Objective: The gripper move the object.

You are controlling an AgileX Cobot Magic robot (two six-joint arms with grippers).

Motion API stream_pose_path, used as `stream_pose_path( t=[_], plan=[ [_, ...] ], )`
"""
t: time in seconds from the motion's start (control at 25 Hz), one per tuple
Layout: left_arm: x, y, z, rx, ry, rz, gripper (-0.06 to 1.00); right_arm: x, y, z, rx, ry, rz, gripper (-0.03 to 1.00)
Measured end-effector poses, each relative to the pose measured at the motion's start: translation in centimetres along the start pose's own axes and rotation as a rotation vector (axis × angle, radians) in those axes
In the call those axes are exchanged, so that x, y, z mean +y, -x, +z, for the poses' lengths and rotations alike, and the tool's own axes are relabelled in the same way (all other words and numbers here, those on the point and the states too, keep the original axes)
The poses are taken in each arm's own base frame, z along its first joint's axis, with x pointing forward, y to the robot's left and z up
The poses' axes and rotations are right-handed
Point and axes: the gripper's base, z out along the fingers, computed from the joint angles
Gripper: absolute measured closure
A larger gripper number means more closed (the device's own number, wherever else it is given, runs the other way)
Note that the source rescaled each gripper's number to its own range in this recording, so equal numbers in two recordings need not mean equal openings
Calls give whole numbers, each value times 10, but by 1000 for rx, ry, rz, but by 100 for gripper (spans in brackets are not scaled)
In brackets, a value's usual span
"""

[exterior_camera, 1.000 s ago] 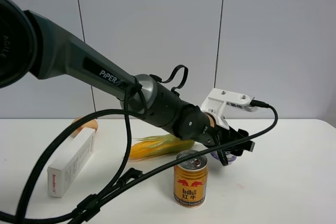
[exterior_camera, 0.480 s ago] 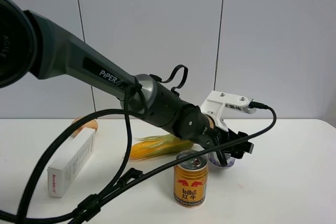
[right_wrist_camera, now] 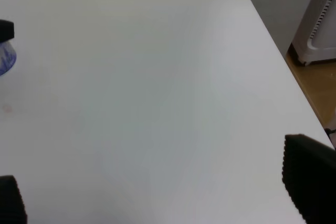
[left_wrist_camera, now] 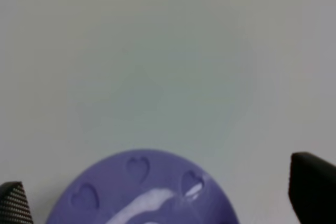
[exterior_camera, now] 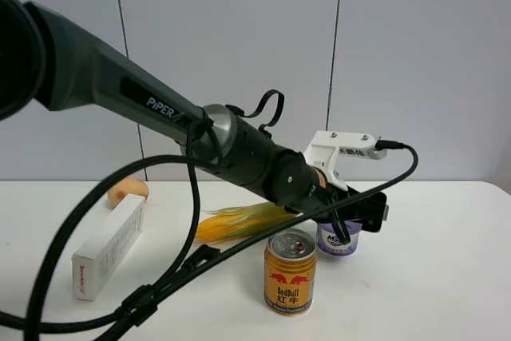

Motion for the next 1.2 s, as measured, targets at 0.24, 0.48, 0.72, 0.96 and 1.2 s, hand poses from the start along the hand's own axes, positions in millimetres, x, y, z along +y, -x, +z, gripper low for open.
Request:
stream_pose_path(
  t=[0.24, 0.48, 0.72, 0.96, 1.2],
  plan=[
    [-12, 52, -36, -77, -20, -16, -3, 0, 0, 0, 0, 0, 0, -3],
    [-12, 90, -77, -45, -2, -19, -3, 0, 0, 0, 0, 0, 0, -3],
    [13, 102, -99, 60, 75, 30, -3, 0, 0, 0, 0, 0, 0, -3],
    [39, 109, -124, 190, 183, 120, -3, 0, 0, 0, 0, 0, 0, -3],
    [77, 119, -157, 312, 298, 115, -3, 0, 0, 0, 0, 0, 0, -3]
  ],
)
